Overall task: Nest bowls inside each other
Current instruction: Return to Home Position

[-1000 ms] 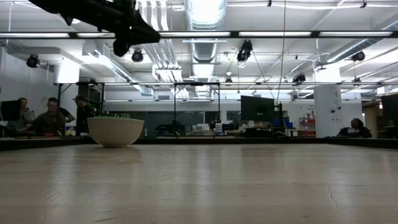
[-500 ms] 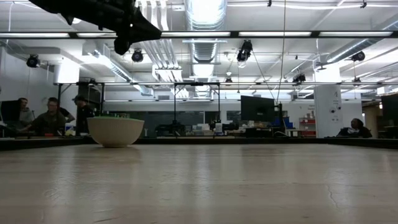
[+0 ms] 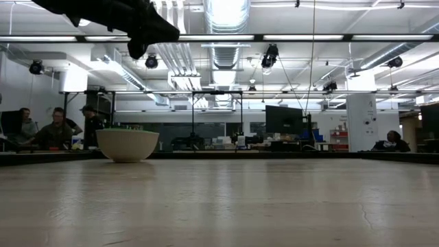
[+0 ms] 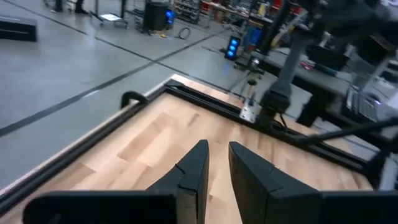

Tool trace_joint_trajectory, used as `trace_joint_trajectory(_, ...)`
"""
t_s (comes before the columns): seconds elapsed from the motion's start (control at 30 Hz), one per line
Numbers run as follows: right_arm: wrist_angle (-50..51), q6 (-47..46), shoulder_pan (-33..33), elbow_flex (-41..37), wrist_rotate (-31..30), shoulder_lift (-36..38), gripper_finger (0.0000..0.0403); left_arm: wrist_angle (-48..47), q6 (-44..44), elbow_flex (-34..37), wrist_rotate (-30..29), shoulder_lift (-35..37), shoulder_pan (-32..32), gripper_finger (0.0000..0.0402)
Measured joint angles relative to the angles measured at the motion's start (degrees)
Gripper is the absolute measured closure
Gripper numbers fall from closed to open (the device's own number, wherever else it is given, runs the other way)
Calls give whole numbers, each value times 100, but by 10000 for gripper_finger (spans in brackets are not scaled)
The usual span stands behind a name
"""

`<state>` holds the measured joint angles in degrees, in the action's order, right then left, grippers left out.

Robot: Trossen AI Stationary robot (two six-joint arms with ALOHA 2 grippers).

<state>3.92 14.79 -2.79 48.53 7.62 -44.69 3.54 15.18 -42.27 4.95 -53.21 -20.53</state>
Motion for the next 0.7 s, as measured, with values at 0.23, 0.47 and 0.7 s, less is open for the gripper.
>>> trace_joint_trajectory(0.23, -16, -123, 2, -209, 55, 202, 351, -8, -103, 155, 357, 163, 416, 335)
trace_joint_trajectory(0.47, -4, -134, 4, -368, 53, 598, 351, 9, -330, 413, 313, 589, 507, 335)
trace_joint_trajectory(0.7, 50, -99, 2, -527, 42, 665, 351, 390, -143, 1143, 313, 947, 507, 335)
